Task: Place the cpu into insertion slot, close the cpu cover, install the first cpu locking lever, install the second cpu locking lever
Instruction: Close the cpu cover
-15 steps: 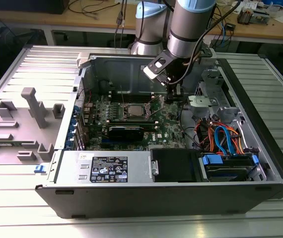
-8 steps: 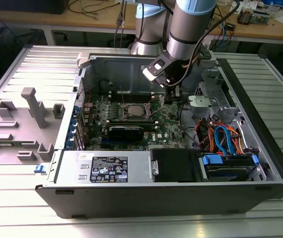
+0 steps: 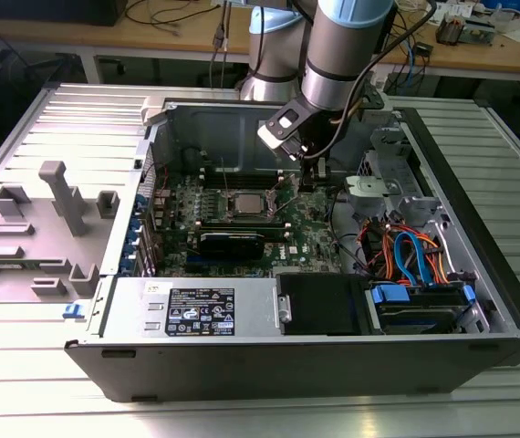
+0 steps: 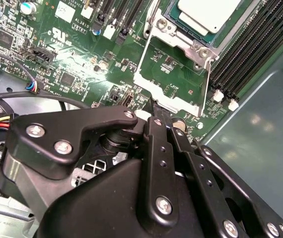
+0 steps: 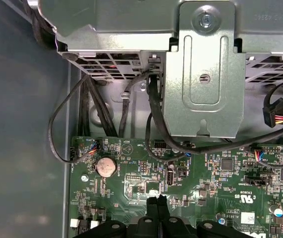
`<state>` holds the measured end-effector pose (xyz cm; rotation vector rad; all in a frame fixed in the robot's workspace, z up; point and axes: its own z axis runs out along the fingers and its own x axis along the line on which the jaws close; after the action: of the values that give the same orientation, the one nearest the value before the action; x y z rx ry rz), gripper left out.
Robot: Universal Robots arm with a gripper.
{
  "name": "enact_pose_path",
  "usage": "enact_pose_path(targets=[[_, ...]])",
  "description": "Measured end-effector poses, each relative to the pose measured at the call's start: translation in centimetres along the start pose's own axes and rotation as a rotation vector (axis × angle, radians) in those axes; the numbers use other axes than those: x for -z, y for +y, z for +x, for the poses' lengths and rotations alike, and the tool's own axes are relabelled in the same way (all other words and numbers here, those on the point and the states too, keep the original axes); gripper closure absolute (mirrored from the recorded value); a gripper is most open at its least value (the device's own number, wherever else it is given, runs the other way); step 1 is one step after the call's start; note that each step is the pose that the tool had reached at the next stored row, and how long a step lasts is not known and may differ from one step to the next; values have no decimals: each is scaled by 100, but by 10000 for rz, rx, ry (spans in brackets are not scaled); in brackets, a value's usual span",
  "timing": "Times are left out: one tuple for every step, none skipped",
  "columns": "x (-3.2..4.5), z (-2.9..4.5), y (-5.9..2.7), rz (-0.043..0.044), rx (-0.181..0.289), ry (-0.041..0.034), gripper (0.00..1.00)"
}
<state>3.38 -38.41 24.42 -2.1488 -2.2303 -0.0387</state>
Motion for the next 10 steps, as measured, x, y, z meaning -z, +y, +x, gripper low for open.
enact_pose_path(targets=[[0, 0, 0, 0, 0, 0, 89], [0, 0, 0, 0, 0, 0, 89], [0, 0, -1, 0, 0, 0, 89], [0, 0, -1, 0, 0, 0, 89], [0, 0, -1, 0, 0, 0, 89], [0, 0, -5, 0, -3, 0, 89], [0, 0, -9, 0, -2, 0, 89], [0, 1, -14, 0, -1, 0, 89], [0, 1, -26, 0, 0, 0, 89], [0, 1, -33, 0, -1, 1, 89]])
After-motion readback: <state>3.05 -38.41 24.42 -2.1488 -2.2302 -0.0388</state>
